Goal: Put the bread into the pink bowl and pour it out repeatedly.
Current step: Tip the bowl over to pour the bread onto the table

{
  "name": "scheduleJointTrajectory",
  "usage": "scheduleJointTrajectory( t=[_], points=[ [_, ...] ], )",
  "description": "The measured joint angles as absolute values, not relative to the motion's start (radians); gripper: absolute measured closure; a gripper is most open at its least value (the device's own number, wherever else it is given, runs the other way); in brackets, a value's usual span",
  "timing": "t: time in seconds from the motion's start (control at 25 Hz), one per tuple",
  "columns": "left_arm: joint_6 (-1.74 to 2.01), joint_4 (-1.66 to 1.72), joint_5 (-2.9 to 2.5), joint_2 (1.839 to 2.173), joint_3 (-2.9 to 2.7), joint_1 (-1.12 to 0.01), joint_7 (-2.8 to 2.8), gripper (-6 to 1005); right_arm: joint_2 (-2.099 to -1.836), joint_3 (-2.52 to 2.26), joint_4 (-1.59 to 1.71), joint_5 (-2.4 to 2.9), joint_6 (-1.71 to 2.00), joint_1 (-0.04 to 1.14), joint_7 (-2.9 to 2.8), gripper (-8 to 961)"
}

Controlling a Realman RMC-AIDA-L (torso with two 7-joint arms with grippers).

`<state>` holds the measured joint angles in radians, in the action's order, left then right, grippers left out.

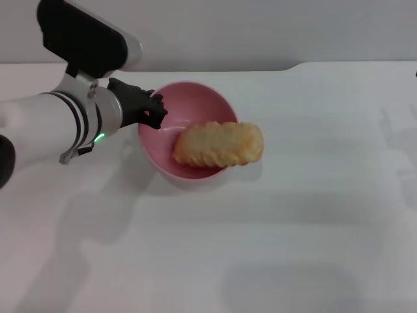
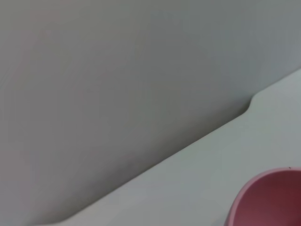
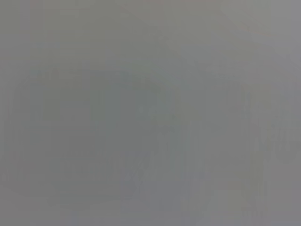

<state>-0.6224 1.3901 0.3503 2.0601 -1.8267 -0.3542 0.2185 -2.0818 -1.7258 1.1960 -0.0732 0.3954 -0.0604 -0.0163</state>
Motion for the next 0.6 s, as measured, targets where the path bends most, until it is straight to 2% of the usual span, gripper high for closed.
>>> scheduleJointTrajectory(
  t=[0.6],
  points=[
    [-0.585,1.531,-0.164,2.067,-2.053,-0.295,0.122,952,-2.079,-1.736,1.150,-0.089,0.380,-0.052,-0.067,366]
  ],
)
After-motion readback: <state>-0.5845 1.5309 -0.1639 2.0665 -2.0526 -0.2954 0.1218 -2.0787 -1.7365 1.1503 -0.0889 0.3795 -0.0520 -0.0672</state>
